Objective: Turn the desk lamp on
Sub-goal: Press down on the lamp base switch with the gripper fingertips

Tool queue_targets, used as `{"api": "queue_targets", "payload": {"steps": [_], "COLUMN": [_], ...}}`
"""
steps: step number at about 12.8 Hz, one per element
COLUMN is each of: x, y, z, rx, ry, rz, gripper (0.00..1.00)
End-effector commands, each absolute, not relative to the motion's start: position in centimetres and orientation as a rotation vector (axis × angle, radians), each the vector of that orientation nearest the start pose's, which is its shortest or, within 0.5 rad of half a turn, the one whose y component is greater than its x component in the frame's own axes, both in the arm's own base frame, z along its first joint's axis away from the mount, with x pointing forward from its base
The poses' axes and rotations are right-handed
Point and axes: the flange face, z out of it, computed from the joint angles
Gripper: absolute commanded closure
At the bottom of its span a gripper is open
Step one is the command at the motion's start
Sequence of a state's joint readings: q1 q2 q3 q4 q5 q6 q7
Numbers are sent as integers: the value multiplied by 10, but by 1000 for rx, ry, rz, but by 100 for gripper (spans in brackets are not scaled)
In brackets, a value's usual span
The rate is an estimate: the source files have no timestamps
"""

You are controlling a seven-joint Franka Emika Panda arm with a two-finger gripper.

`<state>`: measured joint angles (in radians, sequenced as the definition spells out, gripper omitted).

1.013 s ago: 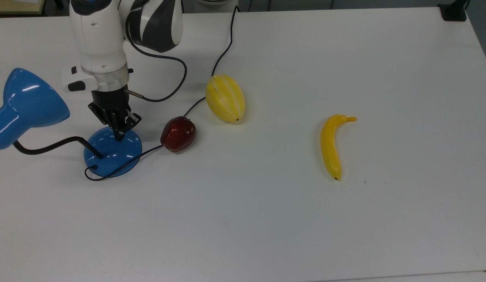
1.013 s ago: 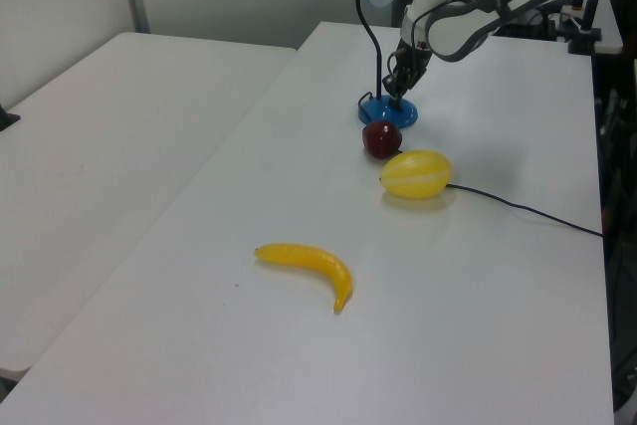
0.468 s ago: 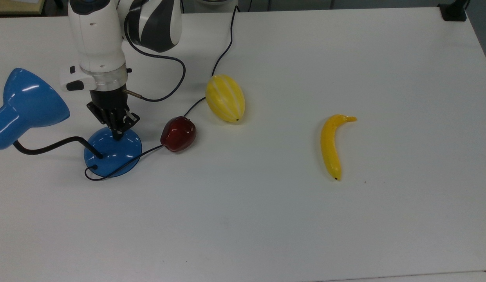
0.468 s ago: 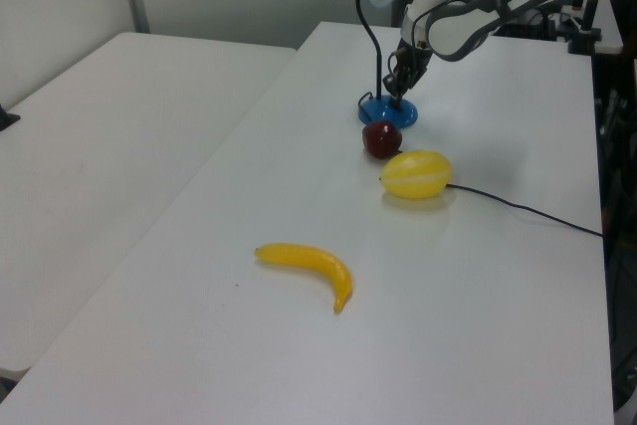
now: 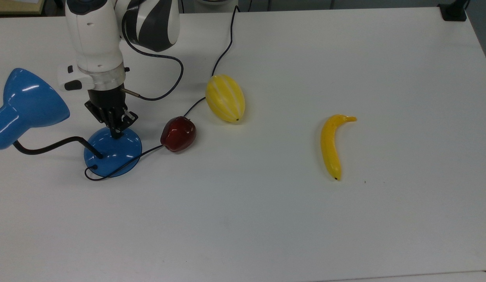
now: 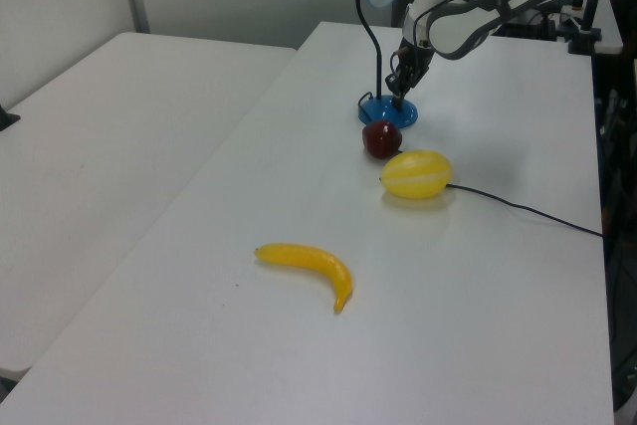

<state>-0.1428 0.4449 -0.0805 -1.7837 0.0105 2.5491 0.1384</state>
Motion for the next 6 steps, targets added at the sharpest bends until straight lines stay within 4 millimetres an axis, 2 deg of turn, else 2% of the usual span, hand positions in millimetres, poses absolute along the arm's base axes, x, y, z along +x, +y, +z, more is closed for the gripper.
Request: {"api": "queue_targets", "payload": {"steps": [1, 4, 6], "x": [664, 665, 668], "y": [-146, -146, -147], "z": [331, 328, 329], "rx": [-3110, -3112, -3106], "ry": [528, 526, 522], "rz": [-448, -448, -514], "gripper": [100, 100, 100]}}
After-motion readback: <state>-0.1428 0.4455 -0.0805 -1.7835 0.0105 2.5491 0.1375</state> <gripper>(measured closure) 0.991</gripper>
